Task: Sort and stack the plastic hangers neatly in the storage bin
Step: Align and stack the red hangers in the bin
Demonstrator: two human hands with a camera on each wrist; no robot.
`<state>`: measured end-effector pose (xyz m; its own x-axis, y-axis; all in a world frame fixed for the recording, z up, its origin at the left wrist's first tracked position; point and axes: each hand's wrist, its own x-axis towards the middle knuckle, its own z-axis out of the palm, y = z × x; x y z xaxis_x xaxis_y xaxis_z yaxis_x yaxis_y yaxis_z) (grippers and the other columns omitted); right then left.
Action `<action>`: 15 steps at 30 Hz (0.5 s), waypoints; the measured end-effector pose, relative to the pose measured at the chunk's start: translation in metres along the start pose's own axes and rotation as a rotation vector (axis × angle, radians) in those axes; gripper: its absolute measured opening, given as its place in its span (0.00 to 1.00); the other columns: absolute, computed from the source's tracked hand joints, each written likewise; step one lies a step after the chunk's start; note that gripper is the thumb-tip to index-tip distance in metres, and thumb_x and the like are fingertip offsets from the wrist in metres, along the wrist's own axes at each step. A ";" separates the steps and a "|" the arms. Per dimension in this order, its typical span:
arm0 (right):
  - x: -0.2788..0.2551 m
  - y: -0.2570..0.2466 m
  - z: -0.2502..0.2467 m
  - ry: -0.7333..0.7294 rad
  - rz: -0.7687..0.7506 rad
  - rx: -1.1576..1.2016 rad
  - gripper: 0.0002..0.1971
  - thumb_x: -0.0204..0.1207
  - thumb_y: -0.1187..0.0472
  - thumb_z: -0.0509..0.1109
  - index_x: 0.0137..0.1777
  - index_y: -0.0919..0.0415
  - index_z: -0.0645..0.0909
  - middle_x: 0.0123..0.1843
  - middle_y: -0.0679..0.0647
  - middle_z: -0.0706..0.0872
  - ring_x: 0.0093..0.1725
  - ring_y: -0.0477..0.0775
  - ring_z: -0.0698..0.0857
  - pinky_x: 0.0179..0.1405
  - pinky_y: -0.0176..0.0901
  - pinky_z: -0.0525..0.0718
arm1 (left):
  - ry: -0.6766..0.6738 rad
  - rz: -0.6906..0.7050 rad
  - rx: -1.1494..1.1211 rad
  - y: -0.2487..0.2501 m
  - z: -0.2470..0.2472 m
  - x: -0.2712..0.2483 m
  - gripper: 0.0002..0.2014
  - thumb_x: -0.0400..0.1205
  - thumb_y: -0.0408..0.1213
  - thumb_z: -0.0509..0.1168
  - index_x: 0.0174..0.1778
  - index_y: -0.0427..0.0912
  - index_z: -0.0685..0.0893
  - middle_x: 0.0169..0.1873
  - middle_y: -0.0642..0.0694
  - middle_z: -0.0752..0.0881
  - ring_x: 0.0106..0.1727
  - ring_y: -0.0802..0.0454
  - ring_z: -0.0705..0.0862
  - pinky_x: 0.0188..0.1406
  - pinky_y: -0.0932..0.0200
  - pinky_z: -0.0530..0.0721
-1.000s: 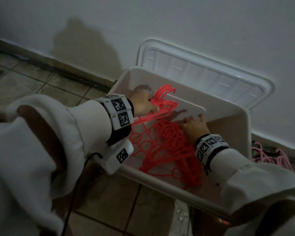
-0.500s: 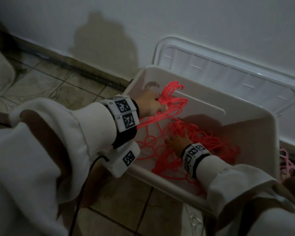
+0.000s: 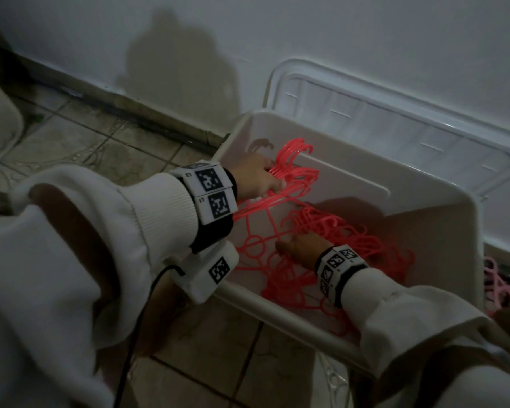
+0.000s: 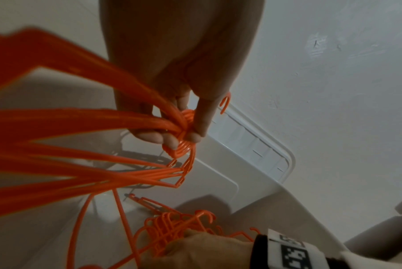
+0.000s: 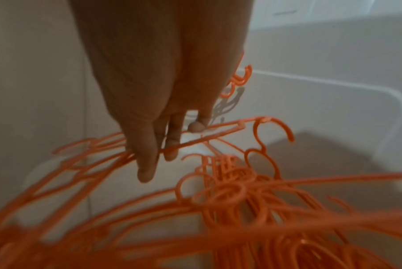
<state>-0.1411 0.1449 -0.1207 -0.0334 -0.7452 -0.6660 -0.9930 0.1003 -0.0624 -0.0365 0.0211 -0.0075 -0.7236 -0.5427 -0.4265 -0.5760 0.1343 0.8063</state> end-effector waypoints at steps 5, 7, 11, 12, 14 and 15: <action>-0.007 -0.003 -0.023 0.162 -0.034 -0.009 0.18 0.84 0.59 0.50 0.72 0.59 0.67 0.59 0.63 0.84 0.60 0.62 0.82 0.62 0.49 0.78 | 0.029 0.029 0.032 0.003 -0.004 -0.004 0.14 0.80 0.27 0.65 0.29 0.43 0.76 0.26 0.48 0.78 0.25 0.58 0.78 0.28 0.68 0.77; -0.017 -0.004 -0.034 0.222 -0.032 -0.124 0.15 0.82 0.61 0.54 0.67 0.58 0.71 0.58 0.60 0.85 0.58 0.61 0.84 0.57 0.49 0.79 | 0.026 0.046 0.044 0.005 -0.005 -0.006 0.13 0.80 0.28 0.65 0.30 0.43 0.78 0.27 0.47 0.80 0.30 0.54 0.78 0.35 0.63 0.78; -0.037 0.001 -0.048 0.379 -0.066 -0.194 0.14 0.83 0.57 0.54 0.65 0.52 0.74 0.61 0.52 0.84 0.61 0.54 0.82 0.65 0.42 0.66 | 0.045 0.078 0.076 0.009 -0.005 -0.010 0.04 0.78 0.33 0.68 0.40 0.36 0.83 0.36 0.38 0.87 0.39 0.44 0.85 0.48 0.52 0.84; -0.041 0.003 -0.049 0.413 -0.049 -0.188 0.14 0.83 0.56 0.54 0.65 0.51 0.75 0.62 0.51 0.84 0.62 0.53 0.82 0.65 0.43 0.66 | 0.050 0.087 0.079 0.010 -0.005 -0.012 0.04 0.78 0.33 0.68 0.43 0.36 0.83 0.36 0.39 0.86 0.37 0.46 0.85 0.47 0.53 0.83; -0.049 0.009 -0.048 0.464 -0.016 -0.168 0.14 0.83 0.55 0.54 0.65 0.48 0.75 0.63 0.50 0.83 0.62 0.52 0.82 0.63 0.44 0.69 | 0.065 0.105 0.075 0.011 -0.003 -0.012 0.02 0.79 0.32 0.68 0.43 0.37 0.83 0.32 0.43 0.84 0.34 0.49 0.83 0.46 0.54 0.82; -0.055 0.012 -0.048 0.471 0.010 -0.159 0.14 0.83 0.55 0.55 0.65 0.47 0.75 0.63 0.50 0.84 0.62 0.53 0.82 0.63 0.45 0.70 | 0.066 0.114 0.063 0.013 -0.003 -0.013 0.02 0.79 0.31 0.67 0.41 0.37 0.82 0.32 0.43 0.84 0.34 0.49 0.82 0.46 0.53 0.82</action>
<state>-0.1563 0.1552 -0.0491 -0.0541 -0.9653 -0.2553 -0.9961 0.0345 0.0809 -0.0335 0.0275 0.0092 -0.7603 -0.5742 -0.3038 -0.5157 0.2491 0.8198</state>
